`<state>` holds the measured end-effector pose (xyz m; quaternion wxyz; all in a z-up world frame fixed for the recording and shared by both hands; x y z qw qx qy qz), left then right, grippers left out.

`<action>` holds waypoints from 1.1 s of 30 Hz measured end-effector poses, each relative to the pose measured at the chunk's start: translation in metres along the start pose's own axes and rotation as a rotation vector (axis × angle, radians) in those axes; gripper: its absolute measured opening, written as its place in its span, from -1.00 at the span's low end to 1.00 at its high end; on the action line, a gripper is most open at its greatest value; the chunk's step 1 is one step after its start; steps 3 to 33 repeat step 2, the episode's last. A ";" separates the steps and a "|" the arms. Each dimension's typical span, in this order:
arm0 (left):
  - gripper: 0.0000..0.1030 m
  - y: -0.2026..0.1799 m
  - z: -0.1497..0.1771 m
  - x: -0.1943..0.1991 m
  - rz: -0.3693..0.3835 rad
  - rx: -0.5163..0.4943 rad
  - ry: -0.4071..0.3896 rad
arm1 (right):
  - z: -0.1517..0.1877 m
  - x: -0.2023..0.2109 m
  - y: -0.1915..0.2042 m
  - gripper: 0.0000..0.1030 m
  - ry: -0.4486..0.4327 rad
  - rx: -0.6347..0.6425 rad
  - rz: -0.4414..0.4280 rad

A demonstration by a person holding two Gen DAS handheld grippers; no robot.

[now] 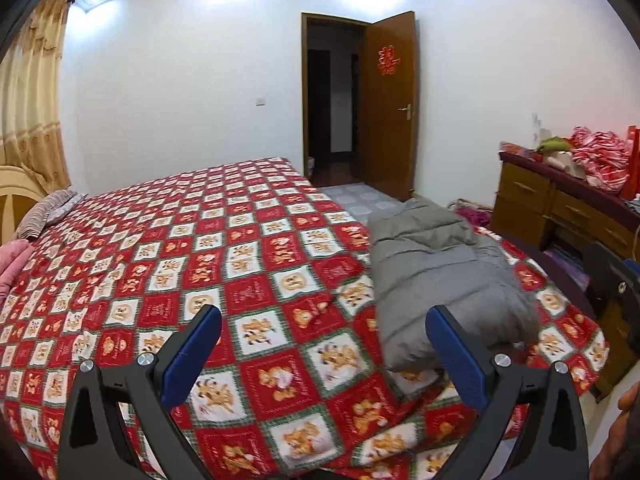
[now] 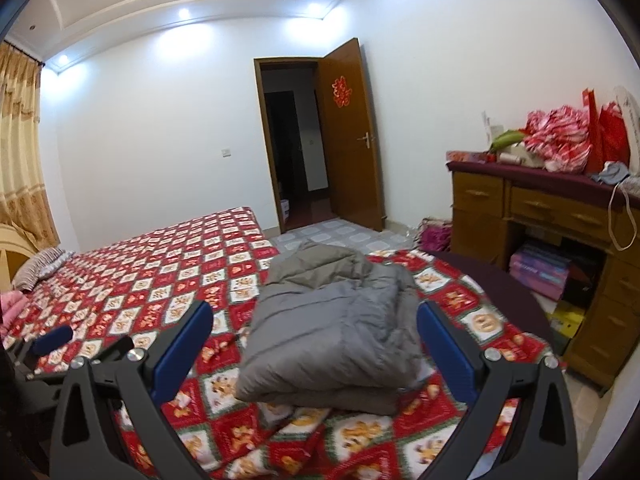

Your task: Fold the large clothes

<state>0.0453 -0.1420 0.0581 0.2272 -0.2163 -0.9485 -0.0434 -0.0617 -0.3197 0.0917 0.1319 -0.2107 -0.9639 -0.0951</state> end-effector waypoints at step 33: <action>0.98 0.012 -0.002 -0.009 -0.001 0.016 0.018 | -0.002 -0.011 0.007 1.00 0.007 -0.009 -0.004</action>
Point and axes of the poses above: each gripper's, at about its wrist camera, not at the fingertips, and x roughly against the way its jaws point, y to its left, z to its underside, the point moved 4 cm from there along -x, roughly the way its jaws point, and after that the axes turned 1 degree about -y, right-handed, at the moved point
